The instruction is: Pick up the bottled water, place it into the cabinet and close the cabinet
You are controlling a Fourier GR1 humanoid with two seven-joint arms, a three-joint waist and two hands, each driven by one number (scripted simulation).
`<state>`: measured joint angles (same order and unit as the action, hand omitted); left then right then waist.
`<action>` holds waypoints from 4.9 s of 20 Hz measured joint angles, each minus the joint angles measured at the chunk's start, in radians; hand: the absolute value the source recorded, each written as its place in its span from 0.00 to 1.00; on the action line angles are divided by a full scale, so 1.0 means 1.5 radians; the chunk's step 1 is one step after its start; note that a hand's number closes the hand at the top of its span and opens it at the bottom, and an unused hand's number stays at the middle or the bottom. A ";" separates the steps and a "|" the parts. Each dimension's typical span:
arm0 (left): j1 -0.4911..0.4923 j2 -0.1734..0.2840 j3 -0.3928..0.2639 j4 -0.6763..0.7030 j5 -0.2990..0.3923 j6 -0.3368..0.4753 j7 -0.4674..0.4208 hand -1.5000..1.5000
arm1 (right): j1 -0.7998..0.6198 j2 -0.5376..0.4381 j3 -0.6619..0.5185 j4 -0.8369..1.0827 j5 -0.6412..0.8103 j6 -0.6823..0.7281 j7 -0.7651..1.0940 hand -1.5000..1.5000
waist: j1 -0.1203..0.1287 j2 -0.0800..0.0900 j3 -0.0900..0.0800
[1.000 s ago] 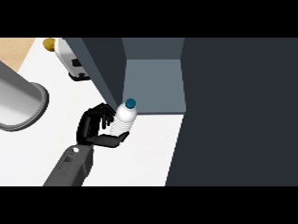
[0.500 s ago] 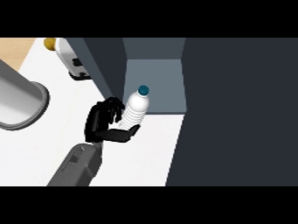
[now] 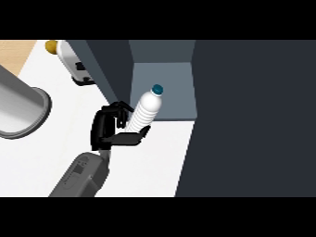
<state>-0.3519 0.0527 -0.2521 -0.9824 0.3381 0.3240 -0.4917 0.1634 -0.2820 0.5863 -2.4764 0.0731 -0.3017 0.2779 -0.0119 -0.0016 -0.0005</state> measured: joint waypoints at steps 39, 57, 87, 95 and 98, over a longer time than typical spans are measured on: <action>-0.040 0.020 -0.083 0.033 -0.081 0.353 0.060 0.00 | 0.037 -0.040 -0.020 0.001 -0.046 0.037 -0.074 0.00 | -0.042 -0.003 0.010; -0.089 0.007 -0.119 0.047 -0.047 0.318 0.114 0.00 | 0.045 -0.039 -0.031 0.002 -0.055 0.054 -0.089 0.00 | -0.053 0.010 0.003; -0.142 -0.002 -0.086 -0.072 0.122 -0.033 0.051 1.00 | 0.074 -0.081 -0.039 -0.008 -0.041 0.066 -0.071 1.00 | 0.011 -0.004 0.000; 0.025 0.069 -0.111 -0.254 0.111 -0.044 0.080 1.00 | 0.033 -0.121 0.030 -0.008 -0.036 0.113 0.011 1.00 | 0.015 -0.004 0.000; 0.090 0.100 -0.110 -0.319 0.106 -0.053 0.079 1.00 | 0.011 -0.100 0.062 -0.006 -0.036 0.114 0.047 1.00 | 0.015 -0.003 0.000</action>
<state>-0.2172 0.2026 -0.4164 -1.4612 0.4978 0.2441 -0.3738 0.1805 -0.4326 0.6795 -2.4848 0.0189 -0.1310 0.3490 0.0107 -0.0061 -0.0009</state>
